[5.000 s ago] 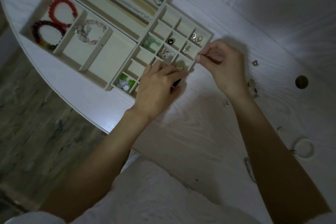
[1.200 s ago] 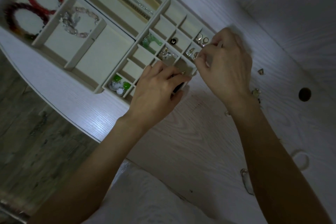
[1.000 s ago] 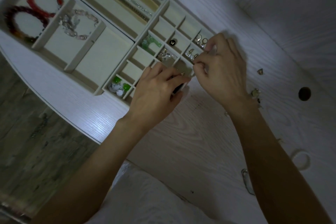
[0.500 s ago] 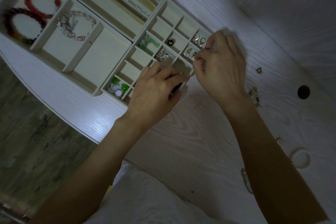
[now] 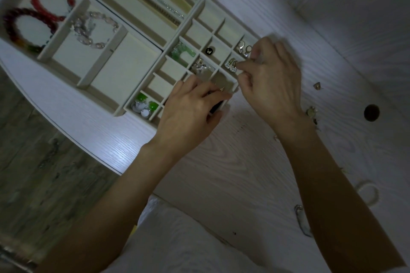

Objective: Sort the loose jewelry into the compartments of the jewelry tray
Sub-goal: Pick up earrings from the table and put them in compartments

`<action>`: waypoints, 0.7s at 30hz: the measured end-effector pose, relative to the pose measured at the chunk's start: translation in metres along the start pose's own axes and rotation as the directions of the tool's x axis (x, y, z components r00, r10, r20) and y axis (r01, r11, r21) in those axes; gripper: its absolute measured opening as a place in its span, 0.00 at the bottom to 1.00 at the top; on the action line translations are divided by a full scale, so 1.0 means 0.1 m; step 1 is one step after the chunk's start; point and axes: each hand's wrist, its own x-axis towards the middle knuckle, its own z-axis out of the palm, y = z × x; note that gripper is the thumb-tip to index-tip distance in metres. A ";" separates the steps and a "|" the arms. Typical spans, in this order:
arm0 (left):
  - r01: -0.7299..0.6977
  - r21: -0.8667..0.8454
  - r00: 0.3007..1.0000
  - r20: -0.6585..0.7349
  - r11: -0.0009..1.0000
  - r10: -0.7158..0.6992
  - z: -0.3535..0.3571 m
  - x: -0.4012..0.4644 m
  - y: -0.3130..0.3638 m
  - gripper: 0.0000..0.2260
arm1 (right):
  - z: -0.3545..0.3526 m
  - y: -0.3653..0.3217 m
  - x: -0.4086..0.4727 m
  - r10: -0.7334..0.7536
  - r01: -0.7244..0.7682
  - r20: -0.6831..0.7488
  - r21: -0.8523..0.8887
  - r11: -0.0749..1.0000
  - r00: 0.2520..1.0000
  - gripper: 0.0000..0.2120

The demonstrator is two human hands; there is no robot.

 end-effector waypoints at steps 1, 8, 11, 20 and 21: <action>0.003 0.000 1.000 0.004 1.000 -0.003 0.00 0.00 0.00 0.15 | 0.00 0.00 0.00 0.000 0.000 0.001 -0.003 1.000 1.000 0.16; -0.001 0.014 1.000 0.012 1.000 0.001 -0.01 -0.01 0.00 0.15 | -0.05 -0.01 -0.05 0.016 -0.015 -0.032 0.028 1.000 0.999 0.15; -0.008 0.022 1.000 0.009 1.000 0.008 -0.01 -0.01 0.01 0.15 | -0.03 0.00 -0.06 -0.014 0.015 -0.016 0.078 0.997 1.000 0.13; -0.013 0.010 1.000 0.000 1.000 0.013 -0.01 -0.01 0.02 0.15 | 0.01 -0.04 -0.07 0.005 -0.006 0.012 0.087 0.996 1.000 0.16; -0.012 0.006 1.000 0.000 1.000 0.012 -0.02 -0.01 0.02 0.15 | 0.02 -0.04 -0.08 0.007 -0.008 0.016 0.086 0.996 1.000 0.17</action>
